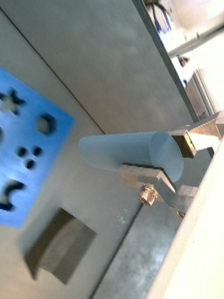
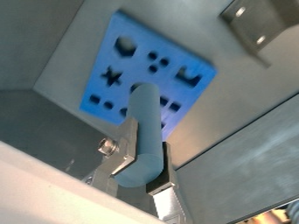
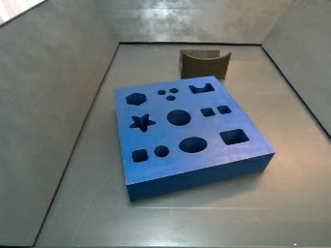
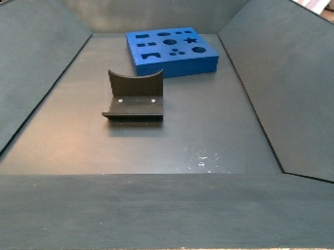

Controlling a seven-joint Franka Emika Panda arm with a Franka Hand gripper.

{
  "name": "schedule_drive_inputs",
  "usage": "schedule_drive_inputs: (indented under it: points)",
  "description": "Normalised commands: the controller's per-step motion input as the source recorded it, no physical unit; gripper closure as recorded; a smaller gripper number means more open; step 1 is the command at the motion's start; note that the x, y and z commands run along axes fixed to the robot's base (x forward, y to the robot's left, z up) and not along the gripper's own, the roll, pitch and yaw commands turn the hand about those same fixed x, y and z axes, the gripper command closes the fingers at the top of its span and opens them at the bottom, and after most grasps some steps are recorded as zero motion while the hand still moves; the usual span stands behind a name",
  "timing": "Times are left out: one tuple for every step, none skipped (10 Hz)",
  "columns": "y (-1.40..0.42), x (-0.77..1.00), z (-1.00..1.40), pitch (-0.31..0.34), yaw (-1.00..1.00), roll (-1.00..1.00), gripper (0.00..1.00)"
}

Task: Pick up the oval object. Move up. Move to above the board. Insert the oval object.
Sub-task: Move to above the board, then insert the oval object.

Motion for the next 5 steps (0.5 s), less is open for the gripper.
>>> schedule_drive_inputs:
  points:
    - [-0.99,0.19,0.05,0.146,0.01,0.01,1.0]
    - [-0.7,0.16,0.04,0.138,0.01,0.02,1.0]
    - [-0.36,0.12,0.03,0.136,0.01,0.05,1.0]
    - [-0.19,0.1,0.03,0.126,0.01,0.05,1.0]
    - [0.0,0.01,0.0,0.0,0.0,-0.01,1.0]
